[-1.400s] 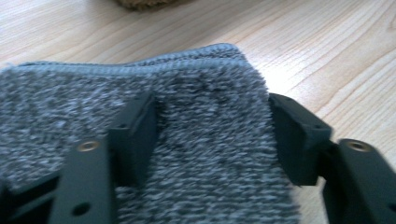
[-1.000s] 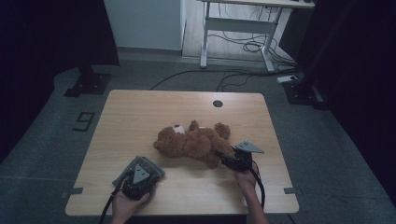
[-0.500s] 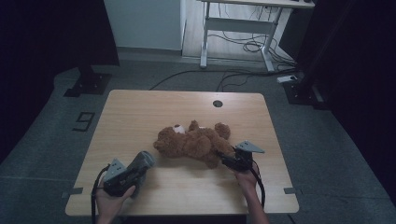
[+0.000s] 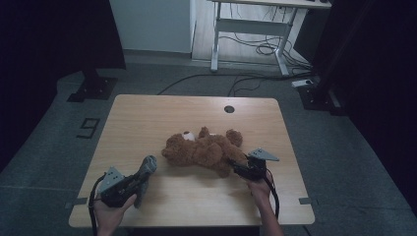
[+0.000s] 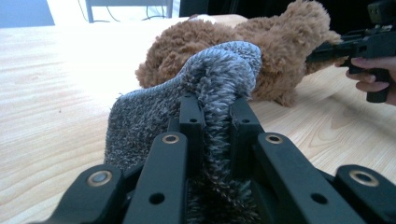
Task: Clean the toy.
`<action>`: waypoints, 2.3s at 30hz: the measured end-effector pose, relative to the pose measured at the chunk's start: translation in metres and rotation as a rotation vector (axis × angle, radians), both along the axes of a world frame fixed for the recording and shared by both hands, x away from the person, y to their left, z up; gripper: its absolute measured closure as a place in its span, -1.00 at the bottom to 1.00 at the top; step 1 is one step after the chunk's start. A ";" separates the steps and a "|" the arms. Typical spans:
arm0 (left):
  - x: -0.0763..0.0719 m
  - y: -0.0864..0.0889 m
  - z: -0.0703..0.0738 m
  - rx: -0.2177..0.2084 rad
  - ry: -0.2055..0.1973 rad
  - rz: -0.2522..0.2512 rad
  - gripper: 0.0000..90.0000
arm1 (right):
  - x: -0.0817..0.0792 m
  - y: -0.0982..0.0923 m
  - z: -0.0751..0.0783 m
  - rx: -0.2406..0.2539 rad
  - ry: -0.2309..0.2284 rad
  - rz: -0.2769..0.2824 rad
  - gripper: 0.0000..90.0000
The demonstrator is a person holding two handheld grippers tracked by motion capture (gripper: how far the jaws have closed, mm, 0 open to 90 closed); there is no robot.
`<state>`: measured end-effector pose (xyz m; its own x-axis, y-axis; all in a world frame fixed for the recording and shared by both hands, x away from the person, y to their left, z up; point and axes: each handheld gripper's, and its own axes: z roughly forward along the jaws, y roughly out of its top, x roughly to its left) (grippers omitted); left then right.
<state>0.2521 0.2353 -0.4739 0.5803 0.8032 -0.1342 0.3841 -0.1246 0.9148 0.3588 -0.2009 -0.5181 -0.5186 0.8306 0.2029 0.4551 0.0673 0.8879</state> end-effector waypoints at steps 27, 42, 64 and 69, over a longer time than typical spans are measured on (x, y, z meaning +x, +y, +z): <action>0.031 -0.087 0.047 0.049 -0.094 -0.157 0.75 | -0.008 -0.025 0.011 0.072 -0.053 0.107 0.28; 0.119 -0.165 0.011 0.209 0.068 -0.146 0.75 | -0.007 -0.029 0.009 0.075 -0.058 0.106 0.26; 0.124 -0.057 -0.003 0.173 0.140 0.107 0.75 | -0.003 -0.037 0.003 0.106 -0.032 0.097 0.04; 0.129 -0.053 -0.018 0.146 0.186 0.070 0.74 | 0.001 -0.038 -0.002 0.144 0.021 0.052 -0.15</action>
<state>0.3809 0.1822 -0.4916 0.4985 0.8595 -0.1129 0.5563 -0.2173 0.8021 0.3597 -0.2392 -0.5206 -0.5550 0.7640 0.3291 0.4728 -0.0358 0.8804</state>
